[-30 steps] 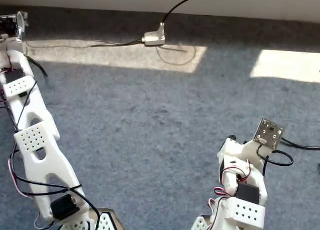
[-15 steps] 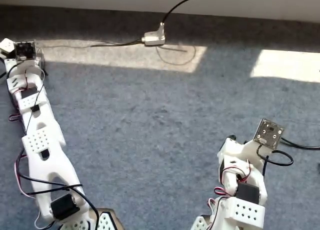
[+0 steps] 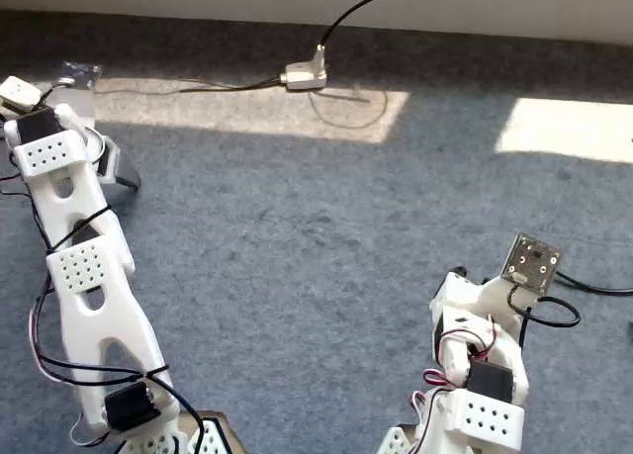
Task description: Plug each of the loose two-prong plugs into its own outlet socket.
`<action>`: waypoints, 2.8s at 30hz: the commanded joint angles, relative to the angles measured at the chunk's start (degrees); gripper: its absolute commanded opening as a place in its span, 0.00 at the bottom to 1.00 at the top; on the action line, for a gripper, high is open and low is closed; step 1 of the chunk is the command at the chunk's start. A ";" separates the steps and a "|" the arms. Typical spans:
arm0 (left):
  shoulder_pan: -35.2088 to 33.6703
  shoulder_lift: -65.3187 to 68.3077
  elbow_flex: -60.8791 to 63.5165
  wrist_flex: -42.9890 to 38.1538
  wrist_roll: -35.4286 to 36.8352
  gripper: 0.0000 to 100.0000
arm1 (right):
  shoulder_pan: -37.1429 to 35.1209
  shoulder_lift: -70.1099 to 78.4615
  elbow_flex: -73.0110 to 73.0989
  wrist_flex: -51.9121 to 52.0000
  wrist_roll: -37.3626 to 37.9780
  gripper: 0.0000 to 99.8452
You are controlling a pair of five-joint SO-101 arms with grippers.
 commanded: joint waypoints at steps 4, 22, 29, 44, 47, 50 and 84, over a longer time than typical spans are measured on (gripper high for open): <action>-0.48 -10.95 -2.59 -15.56 5.19 0.31 | -0.48 -0.48 -0.04 -0.22 0.70 0.15; -4.88 14.37 -2.24 -85.10 16.26 0.31 | -0.48 -0.48 -0.04 -0.22 0.70 0.15; -8.48 21.85 -2.15 -86.33 16.26 0.28 | -2.77 -0.48 -0.04 -0.22 0.79 0.15; -6.73 15.34 -2.51 -27.08 -5.27 0.01 | -3.47 -0.48 0.04 -0.22 3.96 0.15; -6.46 12.26 -2.51 -15.47 -5.27 0.01 | -3.47 -0.48 0.04 -0.22 4.04 0.15; -6.46 7.60 -2.59 -8.09 -5.27 0.01 | -3.47 -0.48 0.13 -0.22 4.04 0.15; -17.36 17.27 -2.59 -61.63 27.78 0.34 | -3.47 -0.48 0.13 -0.13 4.22 0.15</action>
